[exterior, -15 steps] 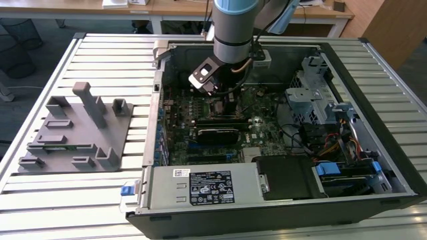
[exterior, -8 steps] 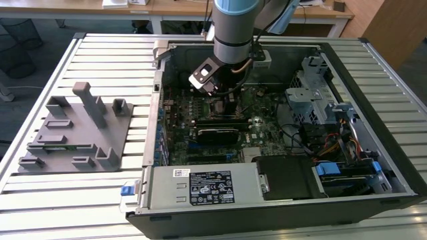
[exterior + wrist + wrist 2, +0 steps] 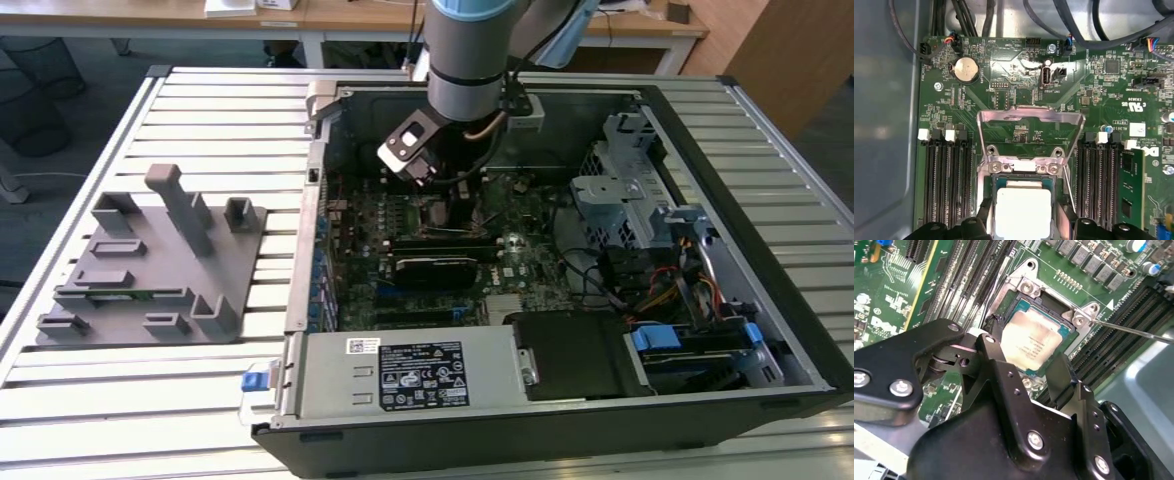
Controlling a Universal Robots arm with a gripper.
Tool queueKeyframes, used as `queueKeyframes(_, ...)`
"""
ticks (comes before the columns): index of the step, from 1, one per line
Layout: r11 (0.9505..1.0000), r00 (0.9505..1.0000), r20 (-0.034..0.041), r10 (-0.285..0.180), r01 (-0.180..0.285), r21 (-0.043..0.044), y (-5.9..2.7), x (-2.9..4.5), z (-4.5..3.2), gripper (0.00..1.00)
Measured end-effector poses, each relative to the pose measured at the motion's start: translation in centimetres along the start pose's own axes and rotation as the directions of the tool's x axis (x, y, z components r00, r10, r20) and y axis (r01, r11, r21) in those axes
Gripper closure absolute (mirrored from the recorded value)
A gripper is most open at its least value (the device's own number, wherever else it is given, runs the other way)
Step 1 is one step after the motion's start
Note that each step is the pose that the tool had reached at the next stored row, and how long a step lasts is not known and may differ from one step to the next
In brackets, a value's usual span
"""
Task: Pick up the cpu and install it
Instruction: 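Place the cpu into insertion slot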
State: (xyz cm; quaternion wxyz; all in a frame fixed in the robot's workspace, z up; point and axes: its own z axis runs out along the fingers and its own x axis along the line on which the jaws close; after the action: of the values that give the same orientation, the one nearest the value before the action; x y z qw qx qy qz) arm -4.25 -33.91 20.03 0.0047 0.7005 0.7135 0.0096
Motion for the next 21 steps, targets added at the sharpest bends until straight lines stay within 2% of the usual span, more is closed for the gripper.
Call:
queueKeyframes(4, 1.0000, 1.0000, 0.0000, 0.000, 0.000, 0.0028, 0.02, 0.01, -0.83, 0.40)
queueKeyframes(6, 1.0000, 1.0000, -0.0002, 0.000, 0.000, 0.0049, 0.03, 0.01, -1.19, 0.53)
queueKeyframes(7, 1.0000, 1.0000, -0.0002, 0.000, 0.000, 0.0060, 0.03, 0.01, -1.32, 0.53)
queueKeyframes(9, 1.0000, 1.0000, -0.0002, 0.000, 0.000, 0.0083, 0.04, 0.01, -1.58, 0.64)
queueKeyframes(10, 0.9999, 1.0000, -0.0002, 0.000, 0.000, 0.0102, 0.05, 0.01, -1.73, 0.64)
queueKeyframes(12, 0.9999, 1.0000, -0.0003, 0.000, 0.000, 0.0128, 0.05, 0.02, -1.99, 0.76)
queueKeyframes(13, 0.9999, 1.0000, -0.0003, 0.000, 0.000, 0.0138, 0.06, 0.02, -2.09, 0.76)
queueKeyframes(15, 0.9999, 1.0000, -0.0004, 0.000, 0.000, 0.0166, 0.08, 0.02, -2.28, 0.87)
queueKeyframes(18, 0.9998, 1.0000, -0.0003, 0.000, 0.000, 0.0206, 0.09, 0.02, -2.60, 0.89)
queueKeyframes(21, 0.9998, 1.0000, -0.0004, 0.000, 0.000, 0.0208, 0.09, 0.02, -2.67, 0.89)
